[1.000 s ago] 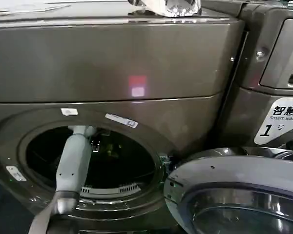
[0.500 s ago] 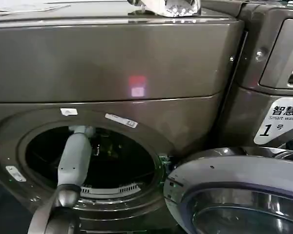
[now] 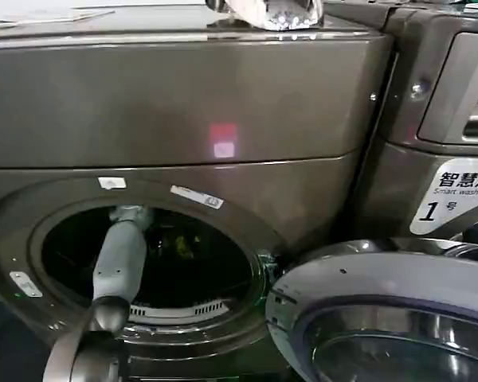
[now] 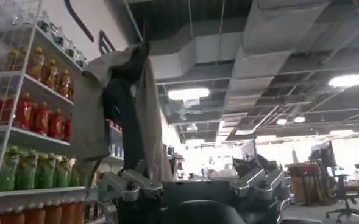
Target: Grasp the clothes from the dryer.
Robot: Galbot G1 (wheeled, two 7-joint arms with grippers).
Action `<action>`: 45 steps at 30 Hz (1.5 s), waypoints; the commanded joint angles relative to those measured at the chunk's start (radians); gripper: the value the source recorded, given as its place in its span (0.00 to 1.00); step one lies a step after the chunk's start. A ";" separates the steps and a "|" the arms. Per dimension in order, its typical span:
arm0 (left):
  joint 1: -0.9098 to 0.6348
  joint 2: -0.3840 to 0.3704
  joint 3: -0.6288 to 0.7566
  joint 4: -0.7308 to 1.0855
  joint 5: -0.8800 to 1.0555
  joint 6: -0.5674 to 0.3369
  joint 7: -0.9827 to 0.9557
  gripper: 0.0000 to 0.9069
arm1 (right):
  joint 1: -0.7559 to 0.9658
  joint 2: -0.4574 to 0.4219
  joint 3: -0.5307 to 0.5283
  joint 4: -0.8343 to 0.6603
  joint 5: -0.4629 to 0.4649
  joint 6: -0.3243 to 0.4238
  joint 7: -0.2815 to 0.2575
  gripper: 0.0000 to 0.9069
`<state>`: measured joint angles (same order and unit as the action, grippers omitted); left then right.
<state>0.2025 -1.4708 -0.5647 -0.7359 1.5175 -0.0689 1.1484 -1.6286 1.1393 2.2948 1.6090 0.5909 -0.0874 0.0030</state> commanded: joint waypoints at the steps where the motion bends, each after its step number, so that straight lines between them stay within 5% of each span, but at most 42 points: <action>1: 0.017 0.005 0.009 -0.110 -0.047 0.017 -0.012 0.00 | 0.001 0.000 -0.003 0.001 -0.001 0.001 0.001 1.00; 15: 0.029 0.003 0.023 -0.192 -0.155 0.101 -0.115 0.00 | 0.007 -0.001 -0.009 -0.001 -0.005 -0.003 0.002 1.00; 20: 0.074 -0.007 0.034 -0.274 -0.401 0.198 -0.411 0.00 | 0.006 0.001 -0.015 0.003 -0.037 -0.002 0.000 1.00; 28: 0.166 -0.038 0.073 -0.415 -0.899 0.471 -0.967 0.00 | 0.012 -0.002 -0.030 0.010 -0.054 -0.004 0.010 1.00; 36: 0.250 -0.074 0.061 -0.531 -1.442 0.512 -1.245 0.00 | 0.015 0.004 -0.034 0.033 -0.060 -0.025 0.017 1.00; 45: 0.290 -0.095 0.039 -0.572 -1.536 0.473 -1.322 0.00 | 0.014 0.003 -0.041 0.022 -0.078 0.017 0.021 1.00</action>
<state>0.4451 -1.5528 -0.5193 -1.2344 0.2846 0.3766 0.0366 -1.6131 1.1424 2.2553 1.6311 0.5251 -0.0863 0.0193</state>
